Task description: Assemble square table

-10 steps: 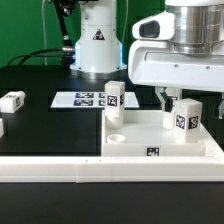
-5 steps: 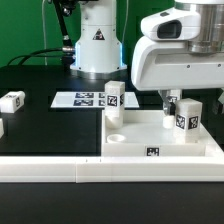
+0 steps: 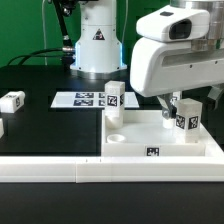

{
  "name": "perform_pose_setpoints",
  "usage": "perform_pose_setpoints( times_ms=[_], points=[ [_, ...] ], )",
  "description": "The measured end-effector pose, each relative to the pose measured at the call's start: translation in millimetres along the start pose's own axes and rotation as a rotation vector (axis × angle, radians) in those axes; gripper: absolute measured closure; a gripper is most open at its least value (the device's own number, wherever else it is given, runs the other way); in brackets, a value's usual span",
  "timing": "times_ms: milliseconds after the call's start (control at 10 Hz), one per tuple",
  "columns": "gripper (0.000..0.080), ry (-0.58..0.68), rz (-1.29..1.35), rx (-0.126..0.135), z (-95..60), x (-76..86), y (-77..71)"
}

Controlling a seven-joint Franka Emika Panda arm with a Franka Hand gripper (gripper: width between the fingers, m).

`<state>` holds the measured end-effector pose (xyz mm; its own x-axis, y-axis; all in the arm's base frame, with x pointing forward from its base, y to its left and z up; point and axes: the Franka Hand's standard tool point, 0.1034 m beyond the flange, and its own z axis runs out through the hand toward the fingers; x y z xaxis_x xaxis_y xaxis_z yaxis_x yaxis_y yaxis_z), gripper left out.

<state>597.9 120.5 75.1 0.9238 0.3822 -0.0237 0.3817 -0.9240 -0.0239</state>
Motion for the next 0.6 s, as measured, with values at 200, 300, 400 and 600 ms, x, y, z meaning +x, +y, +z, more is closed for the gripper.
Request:
perform_pose_setpoints(
  times_ms=[200,300,400,600],
  points=[
    [0.0406,0.0,0.001,0.0,0.0,-0.1,0.4],
    [0.0509,0.0,0.016,0.0,0.0,-0.1,0.3],
    [0.0509,0.0,0.033,0.0,0.0,-0.1,0.4],
    [0.0509,0.0,0.067,0.001,0.0,-0.1,0.3]
  ],
)
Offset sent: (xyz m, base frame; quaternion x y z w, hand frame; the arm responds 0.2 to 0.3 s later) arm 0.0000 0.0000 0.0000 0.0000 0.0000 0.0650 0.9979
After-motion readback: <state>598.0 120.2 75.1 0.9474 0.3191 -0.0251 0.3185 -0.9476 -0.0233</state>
